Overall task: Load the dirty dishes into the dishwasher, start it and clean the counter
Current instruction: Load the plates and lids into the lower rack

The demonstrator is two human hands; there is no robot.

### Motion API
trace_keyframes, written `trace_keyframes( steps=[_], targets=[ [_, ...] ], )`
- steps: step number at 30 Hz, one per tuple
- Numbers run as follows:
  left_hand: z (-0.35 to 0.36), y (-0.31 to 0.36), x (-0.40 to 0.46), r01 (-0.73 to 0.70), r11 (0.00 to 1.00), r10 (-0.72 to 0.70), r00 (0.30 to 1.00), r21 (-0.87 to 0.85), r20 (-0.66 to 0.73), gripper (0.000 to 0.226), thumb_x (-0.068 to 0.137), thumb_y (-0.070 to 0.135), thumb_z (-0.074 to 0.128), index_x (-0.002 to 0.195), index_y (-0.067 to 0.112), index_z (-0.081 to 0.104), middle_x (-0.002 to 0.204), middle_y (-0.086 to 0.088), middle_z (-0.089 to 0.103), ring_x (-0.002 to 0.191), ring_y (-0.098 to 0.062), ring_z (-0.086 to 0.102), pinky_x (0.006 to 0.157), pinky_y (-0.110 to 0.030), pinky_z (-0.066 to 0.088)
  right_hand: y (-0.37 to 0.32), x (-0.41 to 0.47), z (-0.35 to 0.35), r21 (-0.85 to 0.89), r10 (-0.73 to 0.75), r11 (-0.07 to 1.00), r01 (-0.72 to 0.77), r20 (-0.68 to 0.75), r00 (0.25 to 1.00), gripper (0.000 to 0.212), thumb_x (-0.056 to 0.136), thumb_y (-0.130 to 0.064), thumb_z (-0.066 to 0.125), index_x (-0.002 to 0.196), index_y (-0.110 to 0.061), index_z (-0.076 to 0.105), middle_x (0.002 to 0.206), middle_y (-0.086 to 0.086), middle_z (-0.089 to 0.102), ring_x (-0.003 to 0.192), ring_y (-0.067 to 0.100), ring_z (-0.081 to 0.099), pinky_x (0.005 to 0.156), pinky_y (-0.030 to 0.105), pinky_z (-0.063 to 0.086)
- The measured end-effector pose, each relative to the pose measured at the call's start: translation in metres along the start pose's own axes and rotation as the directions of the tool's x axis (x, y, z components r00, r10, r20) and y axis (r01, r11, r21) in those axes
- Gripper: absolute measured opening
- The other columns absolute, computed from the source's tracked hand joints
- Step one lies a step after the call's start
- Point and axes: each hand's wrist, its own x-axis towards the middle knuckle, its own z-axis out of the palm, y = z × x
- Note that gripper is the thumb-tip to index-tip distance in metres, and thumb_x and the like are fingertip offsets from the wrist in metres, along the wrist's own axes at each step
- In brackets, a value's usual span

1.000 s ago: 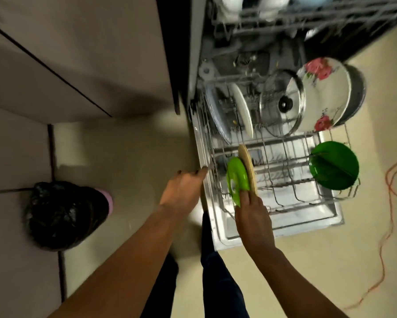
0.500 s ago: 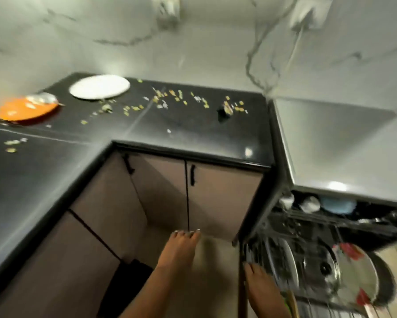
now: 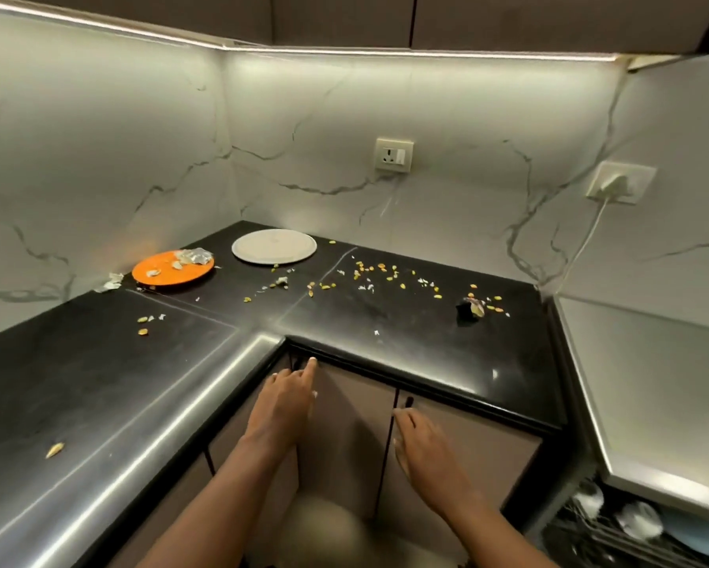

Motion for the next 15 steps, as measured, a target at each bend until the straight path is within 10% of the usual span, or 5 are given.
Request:
trace_keyframes(
  steps=[6, 15],
  targets=[
    [0.008, -0.037, 0.084, 0.035, 0.998, -0.028, 0.993, 0.057, -0.116, 0.029, 0.091, 0.023, 0.053, 0.117, 0.019, 0.064, 0.136, -0.002, 0.054, 0.121, -0.025, 0.049, 0.100, -0.036, 0.040, 0.032, 0.125, 0.003, -0.026, -0.080, 0.997, 0.078, -0.079, 0.994, 0.031, 0.072, -0.011, 0.076, 0.099, -0.016, 0.061, 0.097, 0.001, 0.062, 0.082, 0.021, 0.061, 0.068, 0.032, 0.051],
    [0.031, -0.077, 0.155, 0.345, 0.931, -0.342, 0.938, 0.122, -0.050, 0.037, 0.092, 0.030, 0.054, 0.126, 0.016, 0.054, 0.139, -0.005, 0.049, 0.123, -0.027, 0.047, 0.104, -0.038, 0.037, 0.076, 0.250, 0.038, 0.077, -0.234, 0.968, 0.237, -0.046, 0.971, 0.026, 0.075, -0.010, 0.076, 0.098, -0.014, 0.065, 0.095, 0.002, 0.065, 0.081, 0.024, 0.063, 0.067, 0.034, 0.052]
  ],
)
